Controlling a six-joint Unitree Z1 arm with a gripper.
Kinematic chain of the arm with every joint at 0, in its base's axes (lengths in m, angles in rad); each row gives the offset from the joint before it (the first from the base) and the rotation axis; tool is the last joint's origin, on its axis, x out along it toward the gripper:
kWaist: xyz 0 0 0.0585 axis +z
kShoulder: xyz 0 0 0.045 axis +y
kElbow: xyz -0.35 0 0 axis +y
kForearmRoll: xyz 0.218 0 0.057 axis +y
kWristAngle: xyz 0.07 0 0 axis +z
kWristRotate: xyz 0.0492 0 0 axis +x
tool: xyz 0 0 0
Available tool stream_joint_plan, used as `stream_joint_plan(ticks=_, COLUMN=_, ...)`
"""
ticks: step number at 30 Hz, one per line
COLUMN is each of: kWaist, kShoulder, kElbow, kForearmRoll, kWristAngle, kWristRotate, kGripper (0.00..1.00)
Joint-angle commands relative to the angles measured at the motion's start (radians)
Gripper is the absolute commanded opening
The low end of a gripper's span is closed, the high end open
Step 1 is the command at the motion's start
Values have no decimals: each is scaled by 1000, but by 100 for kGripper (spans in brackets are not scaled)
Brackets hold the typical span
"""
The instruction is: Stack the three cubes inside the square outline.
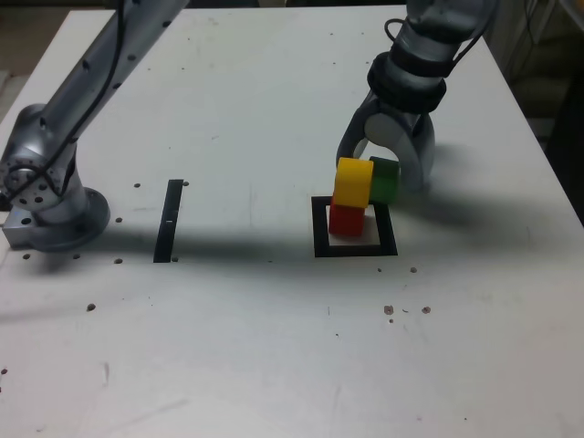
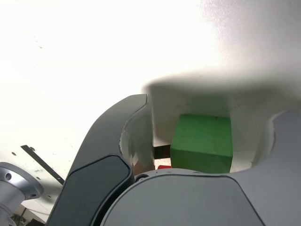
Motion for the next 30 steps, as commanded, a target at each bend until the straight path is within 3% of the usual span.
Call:
stream_joint_plan(ticks=1, kWaist=2, kShoulder=8, kElbow=-5, kForearmRoll=4, kWristAngle=5, kWristRotate=-1, kGripper=64)
stream_joint_plan(ticks=7, kWaist=-4, kShoulder=9, kElbow=-10, kForearmRoll=-3, kWristAngle=29, kWristRotate=-5, kGripper=35)
stream_joint_plan(ticks=10, kWaist=-6, kShoulder=9, kElbow=-12, kForearmRoll=-8, kWristAngle=35, kWristRotate=-4, kGripper=27)
stream_joint_plan(ticks=30, kWaist=-6, kShoulder=-9, kElbow=-18, kForearmRoll=0, kWristAngle=42, kWristRotate=-4, kGripper=23)
